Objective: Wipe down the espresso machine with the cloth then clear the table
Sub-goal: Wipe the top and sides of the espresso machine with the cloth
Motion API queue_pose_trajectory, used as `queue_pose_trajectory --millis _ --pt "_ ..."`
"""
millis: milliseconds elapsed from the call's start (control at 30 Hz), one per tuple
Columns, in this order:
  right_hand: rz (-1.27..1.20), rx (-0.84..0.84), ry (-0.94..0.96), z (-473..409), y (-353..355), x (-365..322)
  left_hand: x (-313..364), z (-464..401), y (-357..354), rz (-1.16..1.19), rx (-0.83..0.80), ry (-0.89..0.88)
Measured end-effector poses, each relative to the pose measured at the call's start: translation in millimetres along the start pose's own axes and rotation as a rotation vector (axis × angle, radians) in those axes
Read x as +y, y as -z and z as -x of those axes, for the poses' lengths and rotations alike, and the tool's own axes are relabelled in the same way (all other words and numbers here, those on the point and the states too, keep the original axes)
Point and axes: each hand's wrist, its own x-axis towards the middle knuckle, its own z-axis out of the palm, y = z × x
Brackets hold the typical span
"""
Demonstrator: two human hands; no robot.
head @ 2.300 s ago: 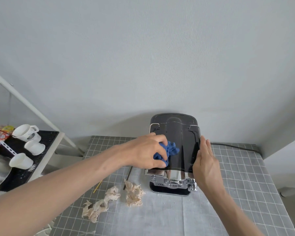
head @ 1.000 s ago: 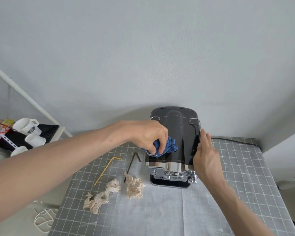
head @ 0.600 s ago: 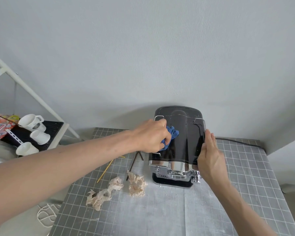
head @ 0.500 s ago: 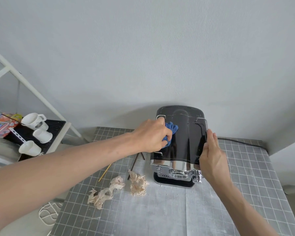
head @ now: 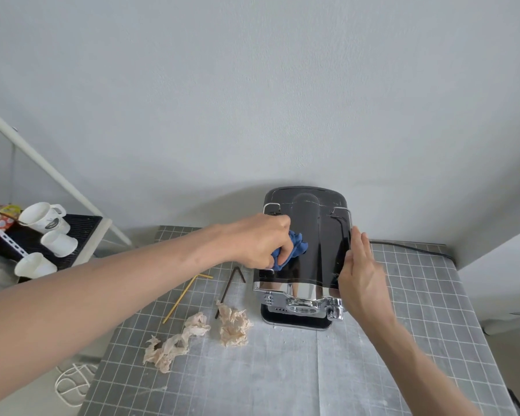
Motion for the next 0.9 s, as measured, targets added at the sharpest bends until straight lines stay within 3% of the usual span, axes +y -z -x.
queue_pose_trajectory --millis 367,500,600,733,900 --pt "-0.004 -0.026 -0.015 0.1 5.0 -3.8 -1.6 -24.8 -21.7 0.016 0.382 0.246" --pt "0.013 -0.037 0.006 -0.8 6.5 -4.2 -13.2 -19.8 -13.8 0.27 0.326 0.185" --pt "0.018 -0.016 0.014 -1.2 7.0 -4.7 -3.2 -2.8 -23.3 0.372 0.187 -0.007" --pt "0.015 -0.003 0.027 -1.8 4.8 -3.1 9.3 0.3 -40.4 0.28 0.202 -0.183" --pt "-0.017 -0.007 0.026 -2.3 3.4 -0.9 -6.0 -36.3 -29.8 0.137 0.344 -0.08"
